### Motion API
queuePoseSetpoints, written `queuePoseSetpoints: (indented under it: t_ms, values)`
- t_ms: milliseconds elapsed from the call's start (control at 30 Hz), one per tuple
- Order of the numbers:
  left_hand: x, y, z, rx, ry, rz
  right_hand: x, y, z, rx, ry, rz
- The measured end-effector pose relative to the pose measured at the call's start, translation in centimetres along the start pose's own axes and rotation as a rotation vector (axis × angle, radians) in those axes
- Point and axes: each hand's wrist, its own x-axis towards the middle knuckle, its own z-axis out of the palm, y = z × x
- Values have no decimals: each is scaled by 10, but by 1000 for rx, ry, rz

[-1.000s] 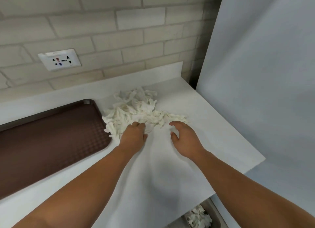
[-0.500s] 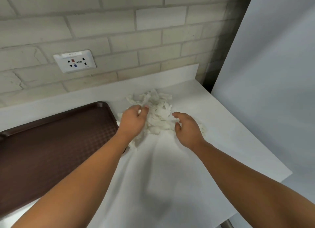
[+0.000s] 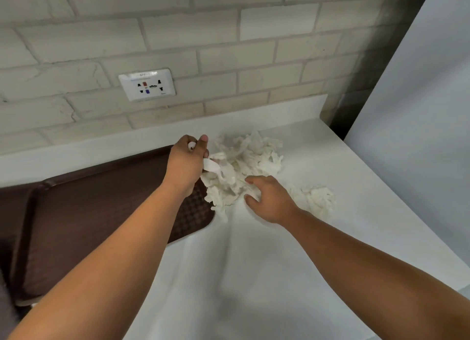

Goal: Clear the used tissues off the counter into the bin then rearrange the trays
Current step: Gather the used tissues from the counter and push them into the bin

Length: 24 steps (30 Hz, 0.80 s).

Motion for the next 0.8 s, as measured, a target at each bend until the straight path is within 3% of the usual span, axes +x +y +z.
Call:
queuePoseSetpoints:
  t_ms: [100,333,533,700,800]
  values:
    - [-1,3,-6,26,51,2,2,3,13,-136,-72,13]
    - [-5,18,-15,-60,85,-67,9,8,24,-180,-11,126]
    - [-21,19,-11,238,-215,-75,5,5,7,-216,38,141]
    - [-39,17,-2,294,-242,-30,-12,2,-11,-88,-8,223]
    - [-54,22,-1,397,-336,-80,-18,4,-12,-207,-83,277]
